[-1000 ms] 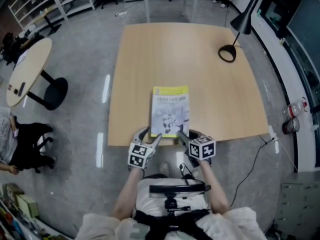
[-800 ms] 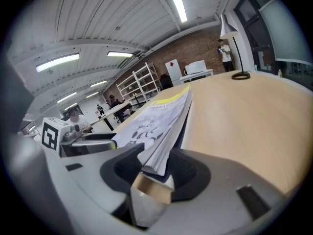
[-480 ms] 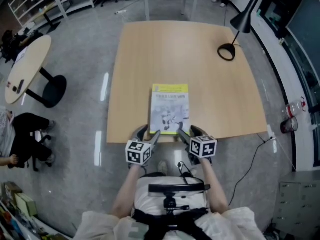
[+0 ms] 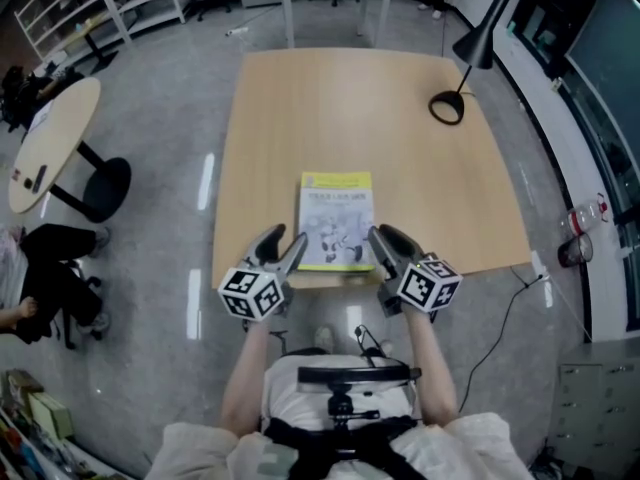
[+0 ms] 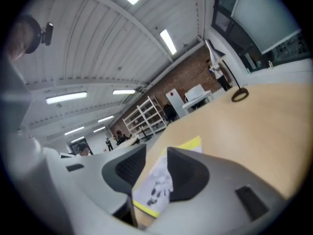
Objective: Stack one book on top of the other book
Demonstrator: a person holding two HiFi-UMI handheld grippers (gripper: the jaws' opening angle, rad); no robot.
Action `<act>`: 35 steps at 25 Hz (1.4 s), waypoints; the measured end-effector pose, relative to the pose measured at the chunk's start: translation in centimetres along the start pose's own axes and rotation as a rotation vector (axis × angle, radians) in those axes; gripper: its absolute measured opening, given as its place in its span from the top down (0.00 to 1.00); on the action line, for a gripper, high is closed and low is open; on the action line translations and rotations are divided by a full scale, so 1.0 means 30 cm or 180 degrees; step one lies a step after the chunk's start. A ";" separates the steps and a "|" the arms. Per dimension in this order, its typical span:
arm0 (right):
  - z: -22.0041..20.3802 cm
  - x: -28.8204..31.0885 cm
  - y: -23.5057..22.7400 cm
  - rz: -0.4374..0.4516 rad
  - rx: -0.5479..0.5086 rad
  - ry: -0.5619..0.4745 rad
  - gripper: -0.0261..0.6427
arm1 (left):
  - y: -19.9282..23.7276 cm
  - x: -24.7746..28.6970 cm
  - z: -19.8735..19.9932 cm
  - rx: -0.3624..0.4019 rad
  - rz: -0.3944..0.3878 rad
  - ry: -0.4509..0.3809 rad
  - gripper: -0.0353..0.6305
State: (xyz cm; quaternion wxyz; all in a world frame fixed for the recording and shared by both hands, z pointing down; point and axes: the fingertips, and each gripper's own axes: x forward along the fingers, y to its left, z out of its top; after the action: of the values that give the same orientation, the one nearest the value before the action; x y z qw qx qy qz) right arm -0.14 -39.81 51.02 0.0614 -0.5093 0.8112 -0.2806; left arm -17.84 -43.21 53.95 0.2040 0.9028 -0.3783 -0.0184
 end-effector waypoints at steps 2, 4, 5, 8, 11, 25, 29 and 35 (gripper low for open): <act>0.111 0.013 0.067 0.0095 -0.0083 -0.0294 0.81 | -0.014 -0.003 0.137 0.0132 0.0021 -0.0327 0.66; 0.195 0.020 0.118 0.0174 -0.0027 -0.0533 0.86 | -0.029 -0.017 0.249 0.0313 0.0094 -0.0630 0.79; 0.225 0.021 0.137 0.0202 0.0031 -0.0636 0.87 | -0.036 -0.025 0.287 0.0391 0.0134 -0.0731 0.89; 0.252 0.025 0.180 0.0340 0.0187 -0.0720 0.87 | -0.058 -0.038 0.321 0.0512 0.0161 -0.0795 0.93; 0.226 0.028 0.191 0.0318 0.0151 -0.0666 0.96 | -0.089 -0.061 0.303 0.0683 0.0147 -0.0803 0.93; 0.180 0.021 0.323 0.0454 -0.0275 -0.0605 0.97 | -0.152 -0.093 0.258 0.1201 0.0159 -0.0572 0.93; 0.181 -0.055 0.372 0.0522 -0.0373 -0.0664 0.97 | -0.213 -0.109 0.205 0.1256 0.0079 -0.0341 0.93; 0.129 -0.261 0.416 0.0497 -0.0526 -0.0695 0.96 | -0.391 -0.178 0.074 0.0974 -0.0090 0.0026 0.93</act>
State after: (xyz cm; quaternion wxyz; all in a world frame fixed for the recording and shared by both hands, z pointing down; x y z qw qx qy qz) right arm -4.81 -30.56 39.87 0.1287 -0.4756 0.8571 -0.1503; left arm -14.13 -32.92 46.78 0.0653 0.9286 -0.3630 0.0403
